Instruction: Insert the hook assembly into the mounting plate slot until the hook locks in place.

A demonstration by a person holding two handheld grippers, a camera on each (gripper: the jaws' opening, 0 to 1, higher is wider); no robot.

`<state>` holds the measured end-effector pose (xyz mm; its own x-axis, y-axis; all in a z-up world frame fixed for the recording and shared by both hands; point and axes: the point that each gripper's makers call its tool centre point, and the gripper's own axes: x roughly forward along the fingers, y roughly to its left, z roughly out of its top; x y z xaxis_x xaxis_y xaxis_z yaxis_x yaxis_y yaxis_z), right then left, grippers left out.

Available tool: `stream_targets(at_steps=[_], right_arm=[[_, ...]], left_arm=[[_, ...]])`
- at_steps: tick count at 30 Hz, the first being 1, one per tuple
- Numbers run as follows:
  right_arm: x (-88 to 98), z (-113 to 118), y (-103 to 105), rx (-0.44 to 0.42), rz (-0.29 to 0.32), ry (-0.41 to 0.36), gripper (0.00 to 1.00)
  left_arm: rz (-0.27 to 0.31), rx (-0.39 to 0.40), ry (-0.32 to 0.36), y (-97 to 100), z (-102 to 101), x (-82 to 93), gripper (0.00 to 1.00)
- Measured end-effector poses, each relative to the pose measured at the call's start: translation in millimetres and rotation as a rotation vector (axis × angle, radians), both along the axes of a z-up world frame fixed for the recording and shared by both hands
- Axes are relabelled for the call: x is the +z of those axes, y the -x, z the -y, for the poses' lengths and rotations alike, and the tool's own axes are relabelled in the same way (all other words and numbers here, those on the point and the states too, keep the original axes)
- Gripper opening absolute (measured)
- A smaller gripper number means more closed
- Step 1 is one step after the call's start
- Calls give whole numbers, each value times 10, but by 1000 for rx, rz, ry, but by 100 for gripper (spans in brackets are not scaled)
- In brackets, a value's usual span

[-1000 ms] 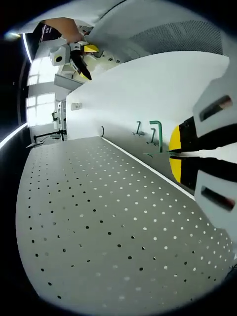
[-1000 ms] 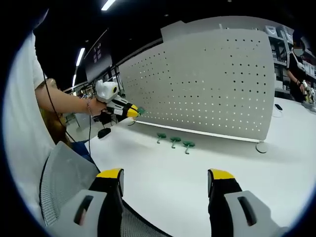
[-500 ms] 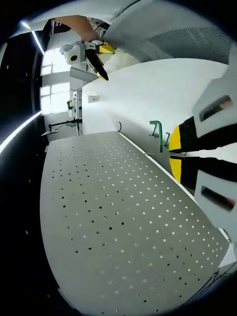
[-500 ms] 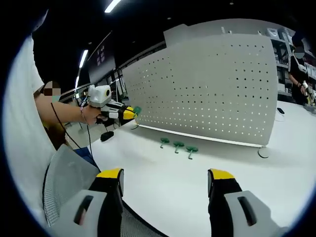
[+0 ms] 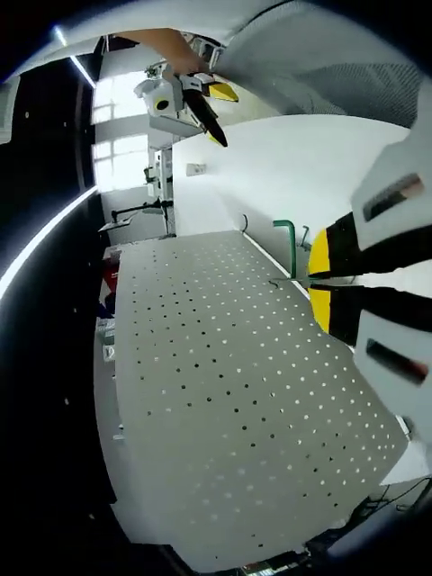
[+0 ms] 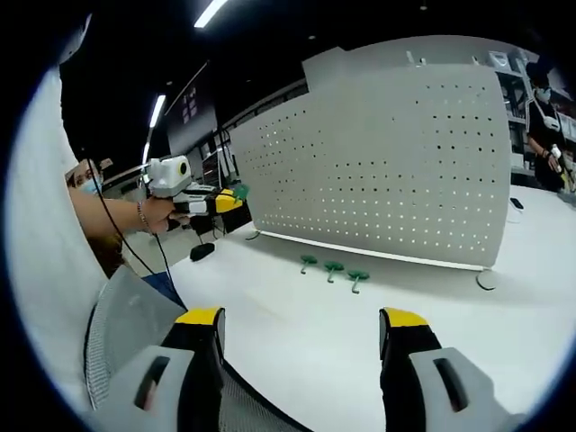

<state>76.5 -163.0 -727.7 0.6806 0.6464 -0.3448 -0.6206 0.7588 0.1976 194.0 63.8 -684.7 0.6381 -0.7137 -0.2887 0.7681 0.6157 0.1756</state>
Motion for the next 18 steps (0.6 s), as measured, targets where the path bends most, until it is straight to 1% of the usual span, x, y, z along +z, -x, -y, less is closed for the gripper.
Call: stream_targets(at_steps=[1, 2, 4, 7, 10, 15, 18], right_arm=[[4, -2, 1, 0, 1, 0, 67], [10, -6, 1, 0, 1, -2, 67], [15, -10, 1, -1, 4, -3, 67], [38, -37, 10, 5, 8, -15, 67], [51, -54, 11, 8, 11, -20, 68], [75, -80, 12, 9, 20, -31, 68], [99, -103, 15, 8, 24, -40, 68]], left_arm=[[12, 14, 26, -2, -7, 51, 2], [10, 18, 41, 8, -8, 71, 2], [16, 33, 54, 25, -14, 96, 2], [20, 34, 70, 79, 9, 112, 2], [31, 40, 109, 134, 29, 166, 2], [51, 42, 148, 227, 47, 236, 2], [50, 45, 176, 270, 44, 268, 2]])
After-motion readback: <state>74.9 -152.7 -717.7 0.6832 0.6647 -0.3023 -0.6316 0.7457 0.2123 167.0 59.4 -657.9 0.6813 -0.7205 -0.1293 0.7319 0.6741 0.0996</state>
